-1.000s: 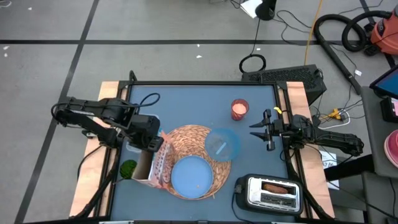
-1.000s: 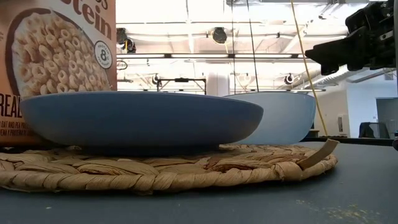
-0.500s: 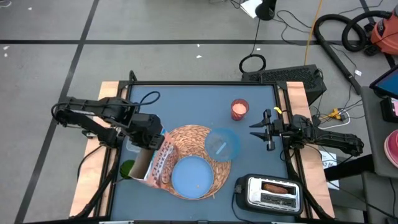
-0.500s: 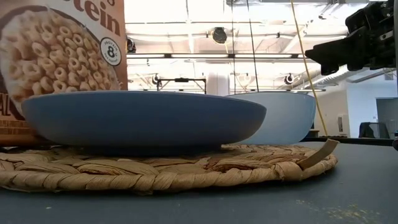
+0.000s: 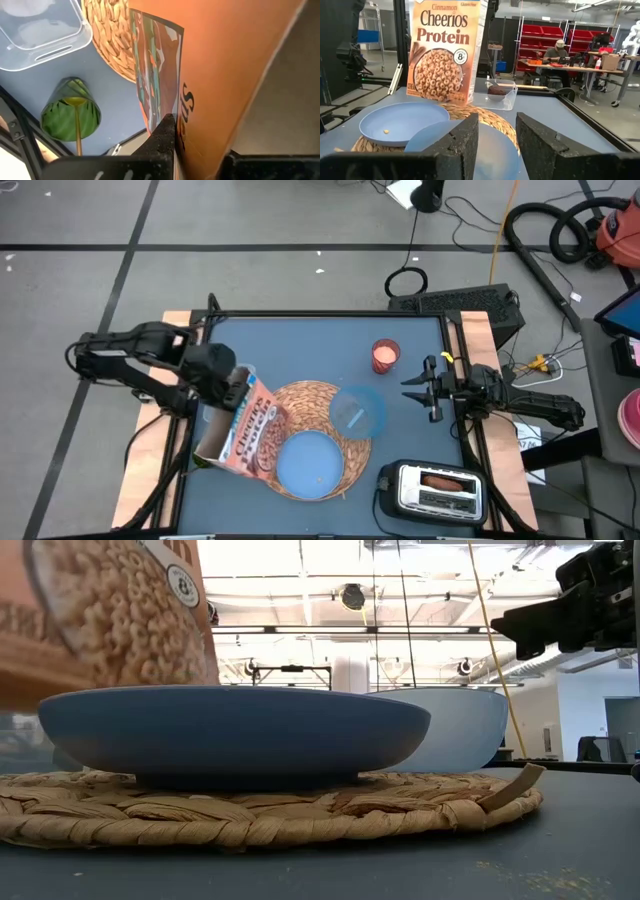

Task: Arrange a breakfast setting
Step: Pour the cereal into the blue bowl

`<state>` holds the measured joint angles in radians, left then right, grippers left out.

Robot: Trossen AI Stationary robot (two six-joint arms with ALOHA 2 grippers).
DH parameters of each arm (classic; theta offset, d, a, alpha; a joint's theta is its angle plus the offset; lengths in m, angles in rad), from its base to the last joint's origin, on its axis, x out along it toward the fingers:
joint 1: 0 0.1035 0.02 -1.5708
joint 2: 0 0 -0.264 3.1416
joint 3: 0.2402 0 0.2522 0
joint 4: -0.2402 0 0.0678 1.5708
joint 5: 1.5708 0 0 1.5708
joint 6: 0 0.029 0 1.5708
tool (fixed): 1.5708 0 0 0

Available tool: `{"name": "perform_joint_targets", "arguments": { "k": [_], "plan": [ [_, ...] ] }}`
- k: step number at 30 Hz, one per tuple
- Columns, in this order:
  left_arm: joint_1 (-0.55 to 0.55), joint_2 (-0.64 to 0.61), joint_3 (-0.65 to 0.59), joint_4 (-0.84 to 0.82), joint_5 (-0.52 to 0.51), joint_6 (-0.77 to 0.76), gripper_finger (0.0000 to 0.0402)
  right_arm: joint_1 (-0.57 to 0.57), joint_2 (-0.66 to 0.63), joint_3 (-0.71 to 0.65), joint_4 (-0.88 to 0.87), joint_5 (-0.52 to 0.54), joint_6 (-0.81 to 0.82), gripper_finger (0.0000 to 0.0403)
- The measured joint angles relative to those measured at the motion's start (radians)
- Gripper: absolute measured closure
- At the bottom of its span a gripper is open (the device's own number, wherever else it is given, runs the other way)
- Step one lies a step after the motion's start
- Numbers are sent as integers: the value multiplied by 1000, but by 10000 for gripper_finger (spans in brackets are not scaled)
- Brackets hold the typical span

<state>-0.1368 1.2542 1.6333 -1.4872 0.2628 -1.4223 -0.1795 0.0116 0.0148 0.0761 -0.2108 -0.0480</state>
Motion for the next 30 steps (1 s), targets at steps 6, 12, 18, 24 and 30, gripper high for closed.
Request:
{"name": "perform_joint_targets", "arguments": {
  "k": [6,12,18,24,30],
  "plan": [
    [34,-54,0,54,0,7,400,0,0,0,16,0,9,280],
    [62,-64,0,147,-2,56,400,0,0,0,24,-2,10,268],
    [82,-63,0,235,-2,85,401,0,0,0,24,-4,68,213],
    [93,-63,0,312,-2,95,401,0,0,0,24,-4,173,133],
    [93,-63,0,340,-25,113,401,0,0,0,24,-4,224,55]
  ]
}}
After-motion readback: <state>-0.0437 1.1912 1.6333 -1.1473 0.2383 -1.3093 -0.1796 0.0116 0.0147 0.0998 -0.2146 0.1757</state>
